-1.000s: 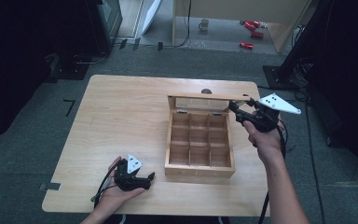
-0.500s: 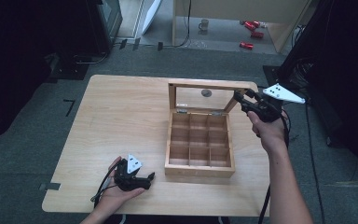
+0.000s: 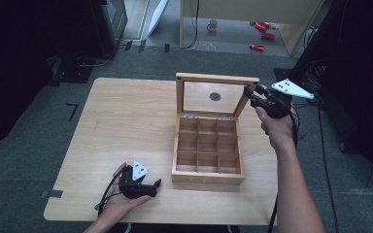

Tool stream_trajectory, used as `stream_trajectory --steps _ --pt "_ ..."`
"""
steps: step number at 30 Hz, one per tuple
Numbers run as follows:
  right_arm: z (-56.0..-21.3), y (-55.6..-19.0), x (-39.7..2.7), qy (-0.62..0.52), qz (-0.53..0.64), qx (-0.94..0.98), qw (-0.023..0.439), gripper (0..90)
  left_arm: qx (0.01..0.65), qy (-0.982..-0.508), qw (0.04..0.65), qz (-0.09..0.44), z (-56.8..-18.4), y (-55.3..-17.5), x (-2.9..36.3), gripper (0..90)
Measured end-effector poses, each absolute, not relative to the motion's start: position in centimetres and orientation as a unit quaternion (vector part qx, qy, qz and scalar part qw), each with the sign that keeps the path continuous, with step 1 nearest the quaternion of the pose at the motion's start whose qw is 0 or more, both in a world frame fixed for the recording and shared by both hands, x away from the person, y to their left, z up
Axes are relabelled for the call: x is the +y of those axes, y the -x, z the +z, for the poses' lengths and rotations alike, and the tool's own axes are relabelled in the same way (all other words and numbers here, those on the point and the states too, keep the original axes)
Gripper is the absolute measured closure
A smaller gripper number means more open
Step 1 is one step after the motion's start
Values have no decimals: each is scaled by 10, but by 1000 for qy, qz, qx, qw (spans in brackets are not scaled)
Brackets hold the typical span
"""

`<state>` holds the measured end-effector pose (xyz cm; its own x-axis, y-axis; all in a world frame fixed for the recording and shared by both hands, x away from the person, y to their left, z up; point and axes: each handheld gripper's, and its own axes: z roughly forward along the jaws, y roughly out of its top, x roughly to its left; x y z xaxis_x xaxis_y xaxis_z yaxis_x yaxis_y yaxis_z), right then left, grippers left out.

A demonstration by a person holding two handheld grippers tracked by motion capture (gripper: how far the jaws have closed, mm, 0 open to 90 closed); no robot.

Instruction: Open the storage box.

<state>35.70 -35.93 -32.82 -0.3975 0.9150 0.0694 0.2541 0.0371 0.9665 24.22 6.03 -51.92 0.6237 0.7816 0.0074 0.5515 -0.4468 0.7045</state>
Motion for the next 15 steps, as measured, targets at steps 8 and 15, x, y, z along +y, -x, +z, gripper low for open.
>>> stream_trajectory --steps 8,15 --pt "-329 -371 -359 -469 521 630 335 670 400 -833 342 167 -519 -242 60 131" --pt "-330 -385 -359 -486 517 621 334 672 401 -833 342 167 -519 -242 60 131"
